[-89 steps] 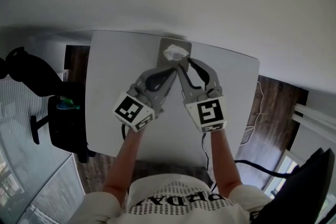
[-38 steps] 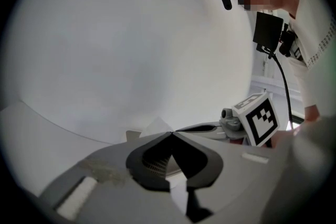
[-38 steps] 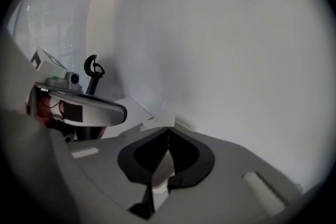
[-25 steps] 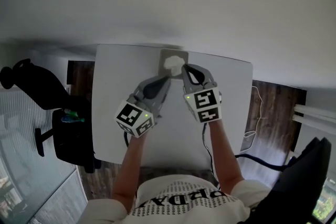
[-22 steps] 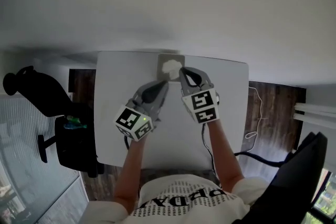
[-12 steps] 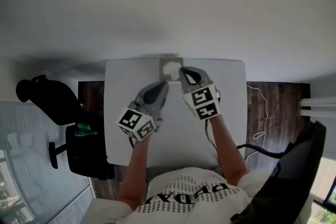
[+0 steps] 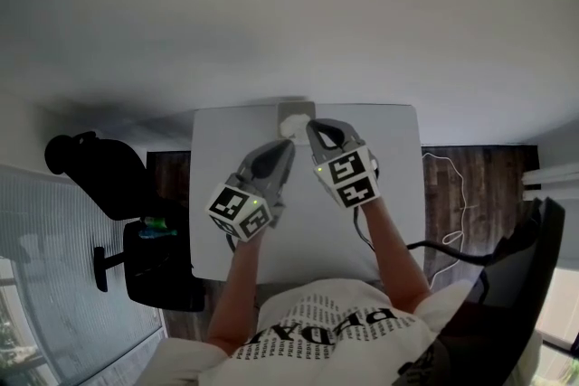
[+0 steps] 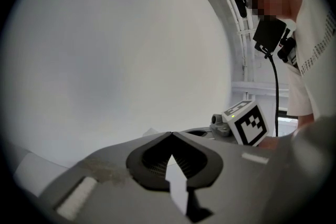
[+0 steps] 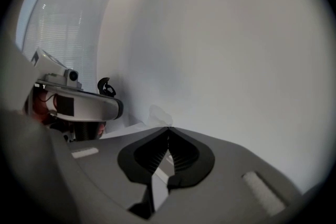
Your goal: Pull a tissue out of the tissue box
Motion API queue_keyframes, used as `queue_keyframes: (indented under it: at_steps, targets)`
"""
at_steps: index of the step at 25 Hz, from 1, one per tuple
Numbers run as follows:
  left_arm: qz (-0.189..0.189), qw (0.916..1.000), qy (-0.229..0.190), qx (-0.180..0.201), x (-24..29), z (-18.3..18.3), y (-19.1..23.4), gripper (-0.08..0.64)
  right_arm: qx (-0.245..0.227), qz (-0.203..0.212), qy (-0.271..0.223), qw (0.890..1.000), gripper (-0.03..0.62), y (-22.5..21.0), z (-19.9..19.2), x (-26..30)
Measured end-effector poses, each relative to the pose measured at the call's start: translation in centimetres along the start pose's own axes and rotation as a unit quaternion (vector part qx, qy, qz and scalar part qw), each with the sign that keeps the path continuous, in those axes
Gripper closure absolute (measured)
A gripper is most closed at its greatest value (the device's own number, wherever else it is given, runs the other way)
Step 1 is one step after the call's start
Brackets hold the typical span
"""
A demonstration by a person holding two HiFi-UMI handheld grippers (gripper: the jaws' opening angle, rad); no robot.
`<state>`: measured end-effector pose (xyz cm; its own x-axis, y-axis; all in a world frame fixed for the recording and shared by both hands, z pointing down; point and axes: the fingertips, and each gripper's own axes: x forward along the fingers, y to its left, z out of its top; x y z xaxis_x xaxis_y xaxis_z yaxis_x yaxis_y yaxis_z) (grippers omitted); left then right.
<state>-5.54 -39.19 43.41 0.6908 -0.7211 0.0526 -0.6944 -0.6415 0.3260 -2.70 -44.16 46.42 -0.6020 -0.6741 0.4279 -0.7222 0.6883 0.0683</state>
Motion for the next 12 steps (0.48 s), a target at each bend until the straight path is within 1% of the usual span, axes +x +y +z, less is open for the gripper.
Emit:
queue_keyframes:
  at_steps: [6,9,12]
  targets:
    - [-0.013,0.9999,-0.006,0.007,-1.3,1.3,-3.0,0.569,0.003,0.005,-0.016,1.000,0.581,1.5,1.7,-3.1]
    - [-0.013,0.9997,-0.015,0.017,-1.5,2.3,-3.9,0.569,-0.010,0.018,-0.031,0.999,0.581,2.0,3.3,-4.0]
    - [-0.021,0.9996,-0.006,0.017,-2.5,2.2,-5.7,0.569,-0.009,0.024,-0.034,0.999,0.581,3.3,3.7,-5.9]
